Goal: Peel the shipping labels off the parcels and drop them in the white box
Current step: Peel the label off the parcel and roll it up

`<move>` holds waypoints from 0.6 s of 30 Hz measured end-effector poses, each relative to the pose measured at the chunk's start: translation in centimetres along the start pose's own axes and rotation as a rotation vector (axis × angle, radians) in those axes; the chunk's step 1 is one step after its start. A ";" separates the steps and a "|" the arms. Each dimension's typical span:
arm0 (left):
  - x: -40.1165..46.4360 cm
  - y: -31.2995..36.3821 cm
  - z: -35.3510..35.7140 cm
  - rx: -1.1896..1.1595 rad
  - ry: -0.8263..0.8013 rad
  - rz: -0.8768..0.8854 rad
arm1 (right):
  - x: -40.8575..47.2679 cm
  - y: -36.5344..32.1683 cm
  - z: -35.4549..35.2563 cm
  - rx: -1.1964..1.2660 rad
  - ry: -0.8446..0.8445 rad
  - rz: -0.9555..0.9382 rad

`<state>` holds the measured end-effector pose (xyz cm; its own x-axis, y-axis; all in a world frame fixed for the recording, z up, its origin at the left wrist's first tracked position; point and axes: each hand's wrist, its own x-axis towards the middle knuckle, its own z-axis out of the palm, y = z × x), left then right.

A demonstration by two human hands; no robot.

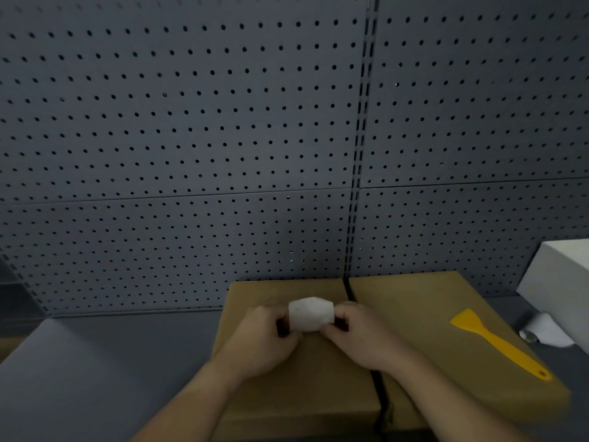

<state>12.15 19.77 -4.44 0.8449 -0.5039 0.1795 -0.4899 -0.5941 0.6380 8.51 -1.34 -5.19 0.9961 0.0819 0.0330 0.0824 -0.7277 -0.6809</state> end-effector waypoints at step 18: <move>0.1 -1.2 1.5 0.025 0.131 -0.002 | 0.5 0.5 0.0 -0.011 0.015 -0.038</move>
<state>12.48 19.49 -6.33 0.8660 -0.4174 0.2754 -0.4918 -0.6117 0.6196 9.07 -1.69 -5.49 0.9926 0.0995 0.0695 0.1203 -0.7316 -0.6711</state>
